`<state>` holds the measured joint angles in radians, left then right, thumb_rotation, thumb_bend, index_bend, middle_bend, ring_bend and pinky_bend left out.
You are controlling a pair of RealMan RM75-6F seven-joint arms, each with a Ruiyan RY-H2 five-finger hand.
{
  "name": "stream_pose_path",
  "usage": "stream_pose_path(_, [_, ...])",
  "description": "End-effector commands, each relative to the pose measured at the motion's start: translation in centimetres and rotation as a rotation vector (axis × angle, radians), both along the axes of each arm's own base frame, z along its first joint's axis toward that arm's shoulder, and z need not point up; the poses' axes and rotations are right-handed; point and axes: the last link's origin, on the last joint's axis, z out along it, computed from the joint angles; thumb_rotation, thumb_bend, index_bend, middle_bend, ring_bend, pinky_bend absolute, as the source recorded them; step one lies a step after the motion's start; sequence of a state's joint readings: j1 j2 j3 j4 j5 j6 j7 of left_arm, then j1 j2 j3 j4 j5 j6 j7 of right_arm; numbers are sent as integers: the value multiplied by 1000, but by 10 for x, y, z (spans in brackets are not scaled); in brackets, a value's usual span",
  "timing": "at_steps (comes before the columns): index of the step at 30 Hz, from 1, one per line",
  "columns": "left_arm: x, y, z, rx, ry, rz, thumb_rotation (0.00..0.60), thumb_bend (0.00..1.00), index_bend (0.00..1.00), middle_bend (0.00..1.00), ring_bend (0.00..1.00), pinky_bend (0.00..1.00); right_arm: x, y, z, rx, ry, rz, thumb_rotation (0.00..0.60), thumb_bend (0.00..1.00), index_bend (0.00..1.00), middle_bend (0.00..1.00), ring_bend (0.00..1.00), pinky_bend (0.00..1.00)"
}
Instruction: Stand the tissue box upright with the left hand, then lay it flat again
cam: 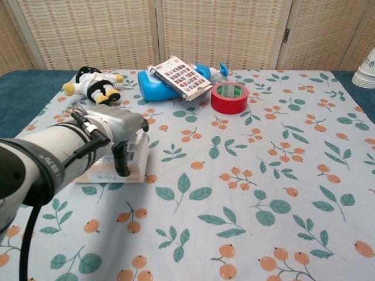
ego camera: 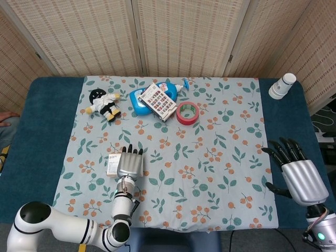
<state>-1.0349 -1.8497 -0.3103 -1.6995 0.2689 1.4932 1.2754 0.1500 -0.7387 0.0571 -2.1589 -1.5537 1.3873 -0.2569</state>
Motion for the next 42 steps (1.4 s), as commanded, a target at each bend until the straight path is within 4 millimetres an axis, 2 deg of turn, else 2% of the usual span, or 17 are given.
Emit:
stream_pose_path(1, [-2, 0, -2, 4, 6, 1, 600, 270, 219, 300, 73, 160, 0, 0, 0, 1, 0, 0, 600, 115, 203, 108, 0, 66])
stream_pose_path(6, [-1, 0, 1, 18, 1, -9, 600, 291, 294, 379, 133, 187, 0, 0, 0, -1, -1, 1, 600, 115, 203, 108, 0, 66])
stream_pose_path(11, [13, 0, 15, 64, -75, -62, 600, 291, 321, 408, 163, 201, 0, 0, 0, 0, -2, 1, 600, 115, 203, 108, 0, 66])
stream_pose_path(18, [34, 1, 48, 206, -428, -152, 600, 292, 371, 484, 239, 255, 0, 0, 0, 0, -1, 1, 600, 115, 203, 108, 0, 66])
stream_pose_path(23, [34, 4, 65, 284, -658, -161, 600, 293, 400, 515, 268, 279, 0, 0, -2, 5, 3, 1, 600, 115, 203, 108, 0, 66])
stream_pose_path(30, [15, 16, 75, 373, -942, -104, 600, 292, 411, 530, 284, 284, -1, -1, -5, 13, 10, -6, 600, 114, 203, 108, 0, 66])
stream_pose_path(36, [-13, 25, 70, 431, -1069, -69, 600, 281, 405, 527, 284, 241, -3, -2, -7, 17, 15, -12, 600, 115, 203, 108, 0, 66])
stream_pose_path(42, [-42, 28, 58, 506, -1169, -8, 600, 275, 399, 526, 284, 239, -4, -3, -8, 21, 16, -20, 600, 115, 203, 108, 0, 66])
